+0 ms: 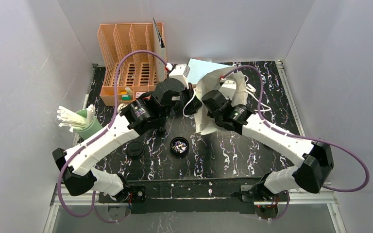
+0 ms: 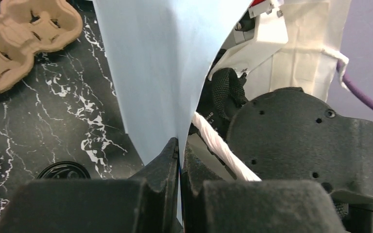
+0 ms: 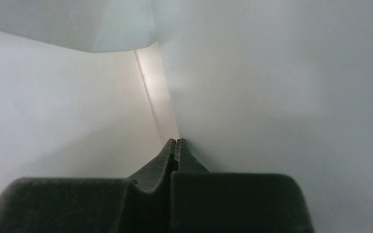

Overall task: Pack the takeout coffee
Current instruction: Open the takeout bag at the center of the board.

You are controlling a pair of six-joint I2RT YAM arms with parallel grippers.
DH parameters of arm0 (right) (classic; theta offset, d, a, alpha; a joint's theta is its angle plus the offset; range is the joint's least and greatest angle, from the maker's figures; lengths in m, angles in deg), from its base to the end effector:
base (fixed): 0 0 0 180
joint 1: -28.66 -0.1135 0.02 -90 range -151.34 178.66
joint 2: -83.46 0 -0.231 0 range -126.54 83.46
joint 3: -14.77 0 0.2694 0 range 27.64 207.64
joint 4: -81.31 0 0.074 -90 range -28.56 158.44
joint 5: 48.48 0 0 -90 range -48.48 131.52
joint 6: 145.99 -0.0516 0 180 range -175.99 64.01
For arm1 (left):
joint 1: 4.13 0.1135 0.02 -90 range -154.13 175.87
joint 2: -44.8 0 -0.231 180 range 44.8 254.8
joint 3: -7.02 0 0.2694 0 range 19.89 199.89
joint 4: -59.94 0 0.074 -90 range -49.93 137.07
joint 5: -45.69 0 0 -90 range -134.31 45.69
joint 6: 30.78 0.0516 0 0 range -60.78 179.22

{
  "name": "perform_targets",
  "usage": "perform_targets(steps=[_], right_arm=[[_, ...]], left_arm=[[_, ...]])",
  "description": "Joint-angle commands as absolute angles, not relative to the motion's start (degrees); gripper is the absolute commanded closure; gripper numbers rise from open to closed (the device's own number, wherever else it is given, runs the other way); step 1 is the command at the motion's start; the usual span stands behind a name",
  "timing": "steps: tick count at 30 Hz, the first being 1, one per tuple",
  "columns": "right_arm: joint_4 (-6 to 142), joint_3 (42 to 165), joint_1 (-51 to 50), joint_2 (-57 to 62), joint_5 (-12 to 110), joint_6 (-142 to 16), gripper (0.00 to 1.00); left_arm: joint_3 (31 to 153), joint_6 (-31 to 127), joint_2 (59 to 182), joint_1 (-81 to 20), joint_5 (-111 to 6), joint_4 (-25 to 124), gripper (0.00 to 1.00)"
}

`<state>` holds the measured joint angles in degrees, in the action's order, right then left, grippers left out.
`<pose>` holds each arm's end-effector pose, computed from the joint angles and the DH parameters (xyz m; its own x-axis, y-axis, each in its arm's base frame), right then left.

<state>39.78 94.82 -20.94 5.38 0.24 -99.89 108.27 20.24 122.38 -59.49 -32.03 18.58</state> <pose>0.2388 0.2281 0.2770 -0.4657 0.2568 -0.8469 0.1114 0.9664 0.2318 0.1998 -0.2699 0.4094 -0.5675 -0.2599 -0.7813 0.4267 0.7186 -0.5491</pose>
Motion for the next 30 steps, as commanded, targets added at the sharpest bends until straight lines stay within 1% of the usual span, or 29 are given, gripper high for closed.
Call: perform_targets(steps=[1,8,13,19,23,26,30], right_arm=[[24.14,100.99,-21.2,-0.87,-11.15,-103.28,0.99],[5.81,110.18,-23.1,-9.85,-20.92,-112.8,0.99],[3.08,111.47,-24.47,-11.41,-24.34,-111.3,0.99],[0.93,113.29,-24.66,-12.8,-26.92,-107.91,0.99],[2.78,114.08,-24.64,-12.44,-28.0,-101.68,0.99],[7.29,113.11,-24.65,-10.62,-27.68,-94.06,0.99],[15.03,109.74,-24.62,-6.95,-22.97,-84.5,0.99]], left_arm=[[111.85,22.48,119.47,-59.63,-29.09,16.04,1.0],[117.36,25.78,122.82,-59.62,-21.6,9.03,1.0],[121.5,27.69,126.33,-59.64,-17.86,4.66,1.0],[121.92,28.34,128.47,-59.62,-16.31,3.84,1.0],[121.42,28.54,129.24,-59.62,-15.54,3.55,1.0],[121.41,28.55,129.31,-59.6,-15.17,3.13,1.0],[121.24,28.55,128.68,-59.61,-14.83,3.2,1.0]])
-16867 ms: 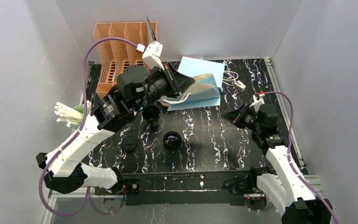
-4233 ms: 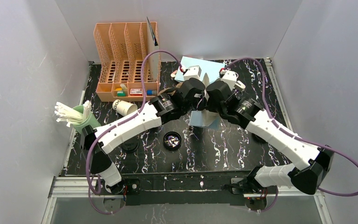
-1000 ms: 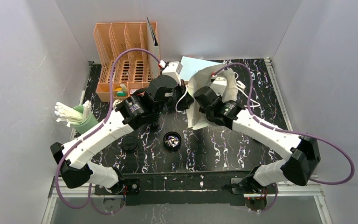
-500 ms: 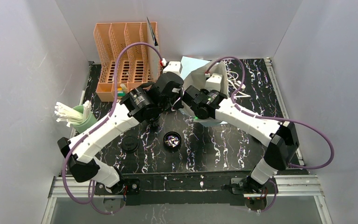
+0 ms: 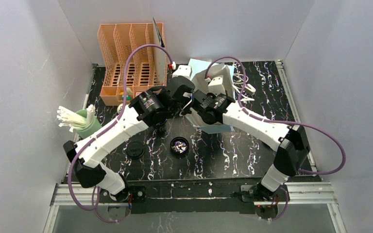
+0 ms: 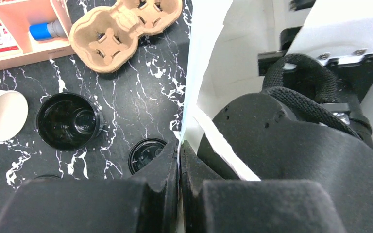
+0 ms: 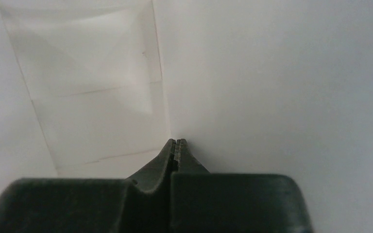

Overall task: Pack the takeout coffee
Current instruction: Open the takeout bag at the center of the board.

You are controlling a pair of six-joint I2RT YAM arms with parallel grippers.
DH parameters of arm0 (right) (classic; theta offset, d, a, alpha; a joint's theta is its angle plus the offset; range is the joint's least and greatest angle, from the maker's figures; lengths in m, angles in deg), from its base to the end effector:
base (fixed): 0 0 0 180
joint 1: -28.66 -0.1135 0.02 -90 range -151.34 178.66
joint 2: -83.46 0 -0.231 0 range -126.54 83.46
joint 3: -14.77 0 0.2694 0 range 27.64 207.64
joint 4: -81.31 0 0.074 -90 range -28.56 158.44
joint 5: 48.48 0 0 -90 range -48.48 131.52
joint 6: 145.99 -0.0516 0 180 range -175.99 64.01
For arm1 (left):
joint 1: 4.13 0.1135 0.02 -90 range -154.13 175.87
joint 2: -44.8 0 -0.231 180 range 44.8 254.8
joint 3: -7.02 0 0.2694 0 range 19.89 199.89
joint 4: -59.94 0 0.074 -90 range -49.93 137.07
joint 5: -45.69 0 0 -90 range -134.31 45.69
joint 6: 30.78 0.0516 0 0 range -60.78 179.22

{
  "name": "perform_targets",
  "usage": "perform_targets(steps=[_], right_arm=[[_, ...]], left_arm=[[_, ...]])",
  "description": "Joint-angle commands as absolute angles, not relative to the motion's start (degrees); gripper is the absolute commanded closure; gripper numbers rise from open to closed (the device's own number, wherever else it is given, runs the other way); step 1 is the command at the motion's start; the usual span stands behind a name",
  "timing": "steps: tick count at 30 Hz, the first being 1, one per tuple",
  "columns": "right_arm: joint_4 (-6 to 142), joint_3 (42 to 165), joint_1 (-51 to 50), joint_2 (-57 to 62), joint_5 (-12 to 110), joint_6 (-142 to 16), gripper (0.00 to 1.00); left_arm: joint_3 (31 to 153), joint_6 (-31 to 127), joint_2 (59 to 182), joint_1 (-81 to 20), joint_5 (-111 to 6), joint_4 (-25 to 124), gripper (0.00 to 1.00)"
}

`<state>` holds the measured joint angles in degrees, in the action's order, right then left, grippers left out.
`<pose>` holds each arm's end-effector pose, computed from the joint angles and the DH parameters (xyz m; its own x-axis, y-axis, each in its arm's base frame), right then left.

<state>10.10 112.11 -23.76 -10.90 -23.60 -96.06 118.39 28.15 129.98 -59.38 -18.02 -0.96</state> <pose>0.2457 0.2426 0.2690 -0.5160 -0.2264 -0.8262 0.2665 0.8742 -0.4060 0.2133 -0.2673 0.3941 -0.5511 -0.0174 -0.8343 0.2857 0.9354 -0.2082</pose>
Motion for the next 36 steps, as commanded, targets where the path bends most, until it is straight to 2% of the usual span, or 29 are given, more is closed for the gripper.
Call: perform_targets(steps=[1,4,7,13,17,19,24,26,28,31,36], right_arm=[[17.62,108.75,-24.58,-5.64,-20.33,-81.54,0.99],[25.69,105.32,-24.18,-1.38,-8.89,-75.51,0.99],[26.98,104.63,-23.74,-0.23,-0.96,-75.36,0.99],[18.49,108.57,-23.24,-3.52,5.39,-80.3,0.99],[17.08,108.18,-22.47,-3.85,8.53,-82.24,0.99],[16.85,108.07,-21.77,-3.86,10.28,-82.52,0.99],[15.36,109.61,-19.65,-4.2,14.06,-81.09,0.99],[14.38,110.34,-18.64,-4.48,16.48,-80.3,0.99],[13.59,110.42,-17.39,-4.74,18.4,-79.64,0.99],[13.95,110.0,-15.64,-4.25,20.14,-78.85,0.99],[14.57,111.98,-14.14,-3.15,24.93,-76.34,0.99]], left_arm=[[121.1,28.55,128.42,-59.63,-15.16,3.5,1.0],[120.13,28.15,127.7,-59.65,-18.6,5.34,1.0],[119.21,27.02,127.37,-59.64,-22.81,7.26,1.0],[120.09,24.67,128.65,-59.61,-28.18,5.68,0.99],[119.41,23.06,128.86,-59.63,-31.27,4.45,0.94],[118.84,22.54,128.74,-59.61,-32.5,3.87,0.86],[119.85,23.39,128.98,-59.51,-34.35,0.56,0.48],[119.84,23.43,128.89,-59.43,-35.5,-0.76,0.37],[118.01,23.34,128.1,-59.34,-36.96,-0.95,0.33],[114.51,22.66,125.6,-59.08,-37.2,0.25,0.33],[111.73,22.17,121.39,-58.8,-38.49,2.65,0.39]])
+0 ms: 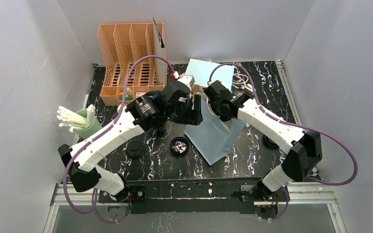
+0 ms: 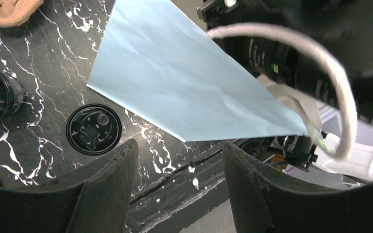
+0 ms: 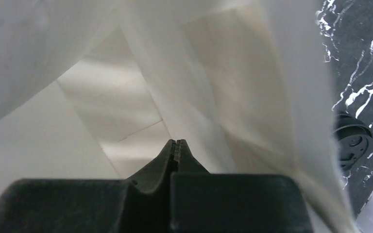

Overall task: Pack the takeout coffee
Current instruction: Open the takeout bag at the center of the board.

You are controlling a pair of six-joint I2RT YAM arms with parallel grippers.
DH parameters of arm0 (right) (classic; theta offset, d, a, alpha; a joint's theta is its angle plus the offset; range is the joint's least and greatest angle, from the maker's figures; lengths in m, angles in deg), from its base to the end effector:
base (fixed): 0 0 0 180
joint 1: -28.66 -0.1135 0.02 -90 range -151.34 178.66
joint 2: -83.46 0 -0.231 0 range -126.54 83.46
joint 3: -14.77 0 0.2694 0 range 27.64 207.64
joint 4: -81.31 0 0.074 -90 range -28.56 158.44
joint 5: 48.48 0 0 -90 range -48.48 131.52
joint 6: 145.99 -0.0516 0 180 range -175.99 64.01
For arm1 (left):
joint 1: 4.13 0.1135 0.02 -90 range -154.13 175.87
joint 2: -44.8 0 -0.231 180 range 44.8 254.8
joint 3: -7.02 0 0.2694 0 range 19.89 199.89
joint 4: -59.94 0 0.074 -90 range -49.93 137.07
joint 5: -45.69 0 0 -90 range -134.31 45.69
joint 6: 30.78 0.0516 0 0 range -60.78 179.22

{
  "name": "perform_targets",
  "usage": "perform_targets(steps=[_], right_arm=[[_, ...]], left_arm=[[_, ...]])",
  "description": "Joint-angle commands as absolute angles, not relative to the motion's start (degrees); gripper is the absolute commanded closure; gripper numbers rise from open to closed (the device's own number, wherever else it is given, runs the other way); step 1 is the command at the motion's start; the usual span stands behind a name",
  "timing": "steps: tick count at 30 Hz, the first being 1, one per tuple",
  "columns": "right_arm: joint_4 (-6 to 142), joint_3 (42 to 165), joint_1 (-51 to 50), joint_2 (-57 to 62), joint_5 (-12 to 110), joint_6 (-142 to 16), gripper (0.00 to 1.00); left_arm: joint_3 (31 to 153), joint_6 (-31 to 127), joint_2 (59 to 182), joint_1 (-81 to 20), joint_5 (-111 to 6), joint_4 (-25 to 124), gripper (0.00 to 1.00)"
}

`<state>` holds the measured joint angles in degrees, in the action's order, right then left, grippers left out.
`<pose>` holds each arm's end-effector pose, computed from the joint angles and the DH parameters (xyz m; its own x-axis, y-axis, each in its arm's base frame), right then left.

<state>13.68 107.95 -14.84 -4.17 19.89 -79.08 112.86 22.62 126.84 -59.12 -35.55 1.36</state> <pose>0.2566 0.2173 0.2626 -0.7914 -0.2485 -0.5585 -0.2221 0.9681 -0.1160 0.1999 -0.2716 0.3797 -0.7026 -0.0241 -0.7112 0.3971 0.8160 -0.4200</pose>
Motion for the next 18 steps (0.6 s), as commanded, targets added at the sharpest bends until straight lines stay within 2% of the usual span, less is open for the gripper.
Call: perform_targets(steps=[1,4,8,12,18], right_arm=[[14.71,112.55,-14.14,-2.96,27.02,-75.52,0.99],[14.36,114.94,-14.24,-2.54,32.02,-73.72,0.99],[12.92,119.16,-14.27,-1.62,34.15,-72.61,0.99],[10.08,125.07,-14.29,-1.4,33.9,-71.6,0.93],[7.13,133.49,-14.23,-1.79,32.49,-68.02,0.78]], left_arm=[[111.41,22.02,120.57,-58.8,-38.23,2.72,0.42],[110.03,21.64,117.49,-58.8,-37.01,3.72,0.52],[106.42,20.88,113.0,-58.8,-34.72,6.59,0.57],[101.71,19.76,108.47,-58.8,-32.38,9.84,0.57],[96.91,18.19,103.16,-58.8,-28.62,13.52,0.5]])
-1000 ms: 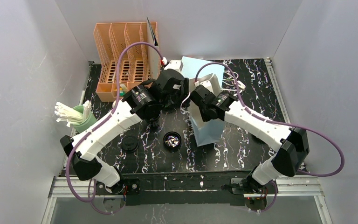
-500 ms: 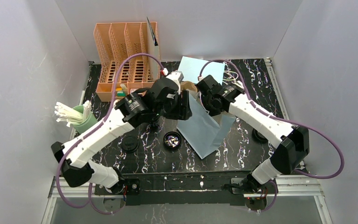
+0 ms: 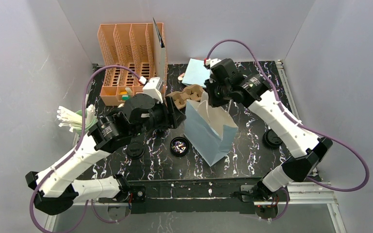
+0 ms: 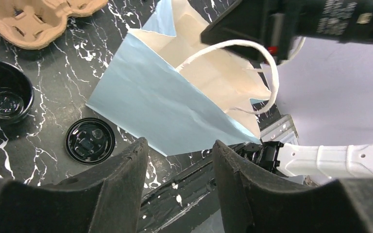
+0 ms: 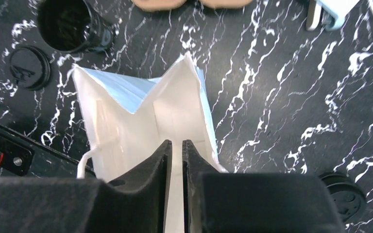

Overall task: Pack the takeout coffee
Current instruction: Open the takeout bag at the center of the board.

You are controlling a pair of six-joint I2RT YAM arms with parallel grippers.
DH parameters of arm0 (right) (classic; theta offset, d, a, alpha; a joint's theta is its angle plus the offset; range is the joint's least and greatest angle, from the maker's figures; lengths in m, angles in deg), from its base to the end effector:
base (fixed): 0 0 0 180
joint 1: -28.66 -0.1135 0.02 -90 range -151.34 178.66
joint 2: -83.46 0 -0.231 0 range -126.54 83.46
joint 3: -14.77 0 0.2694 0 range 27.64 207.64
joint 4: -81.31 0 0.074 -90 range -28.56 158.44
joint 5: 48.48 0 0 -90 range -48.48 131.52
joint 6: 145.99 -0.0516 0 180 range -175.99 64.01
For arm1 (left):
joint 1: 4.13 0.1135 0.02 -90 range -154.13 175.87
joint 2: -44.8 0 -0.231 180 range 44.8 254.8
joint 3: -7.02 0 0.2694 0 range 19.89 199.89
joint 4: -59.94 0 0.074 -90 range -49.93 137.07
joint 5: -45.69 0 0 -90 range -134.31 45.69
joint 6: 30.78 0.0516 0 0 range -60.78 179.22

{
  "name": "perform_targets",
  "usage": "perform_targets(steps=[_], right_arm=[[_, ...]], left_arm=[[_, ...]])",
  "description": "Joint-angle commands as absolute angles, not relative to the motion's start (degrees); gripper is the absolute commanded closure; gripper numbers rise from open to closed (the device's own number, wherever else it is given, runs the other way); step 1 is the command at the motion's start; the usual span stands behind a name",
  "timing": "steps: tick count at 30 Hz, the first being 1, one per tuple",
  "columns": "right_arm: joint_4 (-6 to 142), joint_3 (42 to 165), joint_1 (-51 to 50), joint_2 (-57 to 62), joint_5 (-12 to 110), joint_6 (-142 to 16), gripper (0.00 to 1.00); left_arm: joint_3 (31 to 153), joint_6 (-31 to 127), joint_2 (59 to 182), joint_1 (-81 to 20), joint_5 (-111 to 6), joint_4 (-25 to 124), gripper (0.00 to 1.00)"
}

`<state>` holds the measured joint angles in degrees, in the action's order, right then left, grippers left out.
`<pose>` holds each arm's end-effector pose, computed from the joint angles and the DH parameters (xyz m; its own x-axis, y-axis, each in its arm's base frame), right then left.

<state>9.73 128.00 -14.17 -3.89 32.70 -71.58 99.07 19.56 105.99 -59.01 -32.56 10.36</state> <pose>0.2540 0.2247 0.3724 -0.6650 -0.2543 -0.7022 -0.4304 0.8989 0.0820 0.1569 -0.2049 0.4141 -0.5824 -0.2581 -0.7708 0.4132 0.7226 -0.5542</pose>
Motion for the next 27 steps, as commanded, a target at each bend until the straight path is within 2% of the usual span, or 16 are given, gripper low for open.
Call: perform_targets(steps=[1,7,12,15,20,22,26,27], right_arm=[[6.91,134.6,-14.23,-1.79,32.58,-67.5,0.76],[6.64,142.2,-14.25,-2.12,34.69,-64.96,0.65],[7.63,144.18,-14.18,-2.04,30.42,-64.55,0.47],[8.23,141.91,-14.14,-1.79,31.65,-66.03,0.5],[13.25,132.61,-14.14,1.73,29.49,-71.26,0.61],[17.17,127.63,-14.17,5.0,27.71,-72.95,0.63],[19.23,123.81,-14.14,7.98,23.17,-73.89,0.63],[18.7,123.98,-14.17,8.04,22.08,-73.73,0.59]], left_arm=[[96.35,18.02,102.67,-58.8,-28.32,13.73,0.49],[93.75,17.0,101.42,-58.8,-27.68,15.03,0.46],[92.72,16.72,101.48,-58.8,-28.03,15.64,0.44],[92.25,16.76,102.03,-58.8,-28.43,16.14,0.43],[91.04,17.42,103.49,-58.8,-31.56,19.9,0.38],[90.53,17.33,104.4,-58.8,-34.23,22.26,0.27],[87.71,17.46,106.59,-58.8,-40.52,30.17,0.16],[87.27,18.02,107.4,-58.8,-40.95,31.45,0.14]])
